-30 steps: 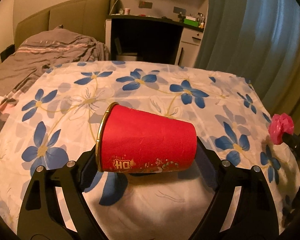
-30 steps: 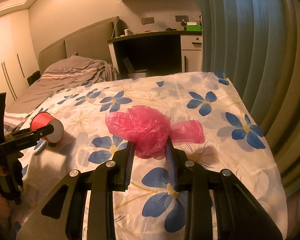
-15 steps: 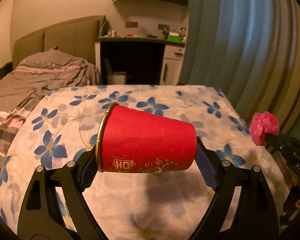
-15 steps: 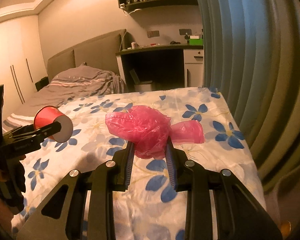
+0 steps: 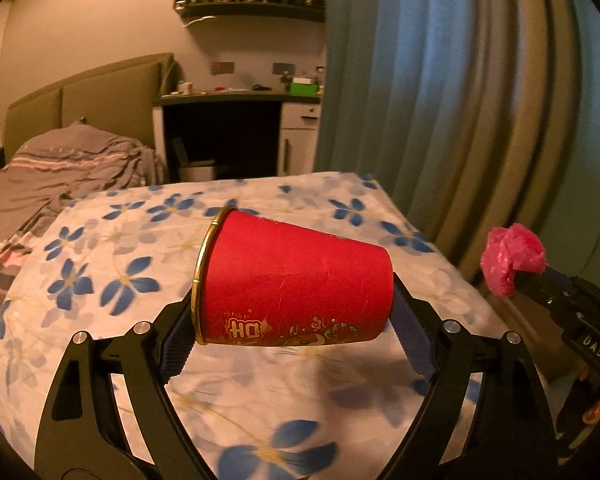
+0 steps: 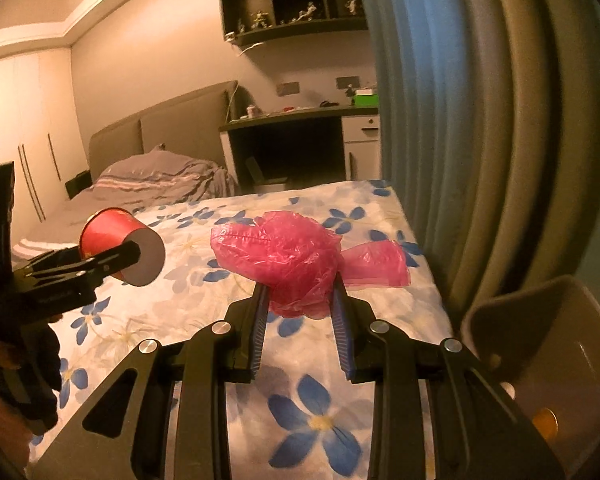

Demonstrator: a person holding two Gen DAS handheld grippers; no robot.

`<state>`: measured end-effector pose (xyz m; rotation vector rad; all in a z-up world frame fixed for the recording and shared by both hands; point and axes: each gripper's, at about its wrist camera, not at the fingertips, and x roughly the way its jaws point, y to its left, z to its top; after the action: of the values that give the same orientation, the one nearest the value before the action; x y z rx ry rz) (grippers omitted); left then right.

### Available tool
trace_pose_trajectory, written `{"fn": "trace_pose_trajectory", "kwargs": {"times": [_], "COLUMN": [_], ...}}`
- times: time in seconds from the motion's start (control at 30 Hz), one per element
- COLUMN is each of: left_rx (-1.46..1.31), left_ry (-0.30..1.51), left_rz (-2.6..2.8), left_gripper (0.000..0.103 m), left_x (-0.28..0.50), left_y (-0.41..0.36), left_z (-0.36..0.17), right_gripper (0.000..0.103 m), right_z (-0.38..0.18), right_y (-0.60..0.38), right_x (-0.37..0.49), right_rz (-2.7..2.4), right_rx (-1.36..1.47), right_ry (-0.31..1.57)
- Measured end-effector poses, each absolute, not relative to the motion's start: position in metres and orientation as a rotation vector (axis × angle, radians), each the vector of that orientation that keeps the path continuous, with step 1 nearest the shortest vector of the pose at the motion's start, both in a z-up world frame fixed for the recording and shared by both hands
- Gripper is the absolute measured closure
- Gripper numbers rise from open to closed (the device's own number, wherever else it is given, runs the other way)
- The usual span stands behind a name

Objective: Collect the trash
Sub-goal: 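Carry the pink bag and red cup over the brown bin with both tools, then open the right tool then the left tool to drop bag and cup into bin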

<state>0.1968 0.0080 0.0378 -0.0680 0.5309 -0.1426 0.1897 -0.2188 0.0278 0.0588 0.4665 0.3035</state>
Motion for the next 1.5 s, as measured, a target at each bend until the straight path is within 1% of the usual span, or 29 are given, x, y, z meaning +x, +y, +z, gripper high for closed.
{"fn": "trace_pose_trajectory", "kwargs": {"times": [0.5,0.87,1.1,1.13,1.17,1.2,1.27,1.33,1.4,1.5], "left_rx": [-0.03,-0.023,-0.006,-0.005,-0.002,0.0,0.004,0.004,0.004,0.011], "left_ry": [0.514,0.524,0.541,0.546,0.551,0.556,0.564,0.577,0.588,0.603], "left_rz": [-0.359,-0.523,-0.585,-0.592,-0.597,-0.605,-0.613,-0.622,-0.633,-0.645], "left_gripper": [0.019,0.019,0.019,0.019,0.019,0.019,0.019,0.019,0.019,0.019], "left_x": [0.191,0.204,0.21,0.21,0.211,0.211,0.212,0.213,0.214,0.214], "left_y": [-0.116,-0.21,-0.245,-0.25,-0.253,-0.257,-0.264,-0.269,-0.274,-0.282], "left_z": [0.043,0.027,0.014,0.011,0.009,0.006,0.004,-0.001,-0.005,-0.011], "right_gripper": [0.072,0.072,0.071,0.066,0.064,0.058,0.055,0.048,0.046,0.04], "right_z": [0.02,-0.014,-0.028,-0.031,-0.032,-0.035,-0.036,-0.039,-0.041,-0.039], "right_y": [-0.309,-0.375,-0.392,-0.393,-0.395,-0.397,-0.403,-0.408,-0.413,-0.425], "right_x": [0.153,0.151,0.151,0.15,0.15,0.149,0.148,0.143,0.138,0.125], "right_rz": [0.121,-0.023,-0.023,-0.02,-0.018,-0.017,-0.021,-0.03,-0.051,-0.147], "right_rx": [0.133,0.185,0.194,0.191,0.191,0.193,0.196,0.2,0.199,0.198], "right_ry": [0.421,0.456,0.482,0.486,0.489,0.492,0.494,0.501,0.501,0.482]}}
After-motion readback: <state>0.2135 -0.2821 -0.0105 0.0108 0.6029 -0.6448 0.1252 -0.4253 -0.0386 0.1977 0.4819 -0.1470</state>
